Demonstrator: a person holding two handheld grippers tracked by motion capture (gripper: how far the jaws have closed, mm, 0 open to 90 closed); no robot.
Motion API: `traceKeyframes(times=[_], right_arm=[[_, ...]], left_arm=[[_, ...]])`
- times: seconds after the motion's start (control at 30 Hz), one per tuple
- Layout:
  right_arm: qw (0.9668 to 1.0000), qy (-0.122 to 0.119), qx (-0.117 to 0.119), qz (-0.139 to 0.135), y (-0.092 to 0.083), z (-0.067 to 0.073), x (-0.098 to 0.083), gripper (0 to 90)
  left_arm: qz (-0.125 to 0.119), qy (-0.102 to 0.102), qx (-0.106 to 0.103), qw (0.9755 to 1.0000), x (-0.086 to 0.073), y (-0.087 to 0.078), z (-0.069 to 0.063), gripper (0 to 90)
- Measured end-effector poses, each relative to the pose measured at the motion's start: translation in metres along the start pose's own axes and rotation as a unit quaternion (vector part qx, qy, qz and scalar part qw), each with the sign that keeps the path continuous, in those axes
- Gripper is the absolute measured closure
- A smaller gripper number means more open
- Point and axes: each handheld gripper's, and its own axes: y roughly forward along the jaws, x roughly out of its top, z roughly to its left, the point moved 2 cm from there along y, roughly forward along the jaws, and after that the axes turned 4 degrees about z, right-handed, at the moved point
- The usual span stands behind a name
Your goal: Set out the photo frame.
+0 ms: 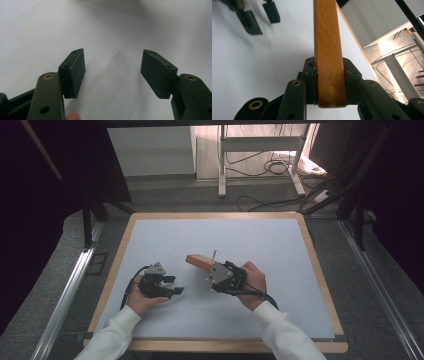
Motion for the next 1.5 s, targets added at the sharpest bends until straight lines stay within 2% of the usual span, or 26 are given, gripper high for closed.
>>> traceKeyframes(times=[0.03,0.3,0.5,0.7,0.87,1.07,1.2,1.37,1.5], right_arm=[[1.0000,0.002,0.005,0.000,-0.001,-0.004,0.003,69.8],[0.9998,-0.003,0.020,-0.004,-0.003,-0.008,0.009,69.8],[0.9990,-0.001,0.038,-0.023,-0.019,-0.009,0.015,69.8],[0.9957,0.012,0.081,-0.044,-0.040,-0.008,0.014,69.6],[0.9930,0.017,0.108,-0.044,-0.043,-0.004,0.006,69.5],[0.9909,0.031,0.118,-0.057,-0.045,-0.006,0.002,69.5],[0.9907,0.035,0.118,-0.058,-0.044,-0.007,0.001,69.3],[0.9918,0.068,0.095,-0.052,-0.038,-0.023,-0.008,67.9],[0.9891,0.104,0.094,-0.045,-0.029,-0.039,-0.017,64.5]], left_arm=[[0.000,0.001,0.001,1.0000,0.000,0.000,0.000,36.4],[-0.002,0.001,0.003,1.0000,0.000,0.000,0.000,36.5],[-0.003,0.001,0.004,1.0000,0.000,-0.001,0.001,36.5],[-0.002,0.000,0.004,1.0000,0.000,-0.001,0.001,36.5],[-0.002,0.004,0.006,1.0000,0.000,0.000,0.001,36.5],[-0.001,0.003,0.006,1.0000,0.000,0.000,0.001,36.5],[-0.002,0.001,0.006,1.0000,0.000,0.000,0.001,36.5],[-0.002,0.006,0.006,1.0000,0.001,0.001,0.000,36.5],[0.002,0.004,0.005,1.0000,0.000,0.002,0.001,36.4]])
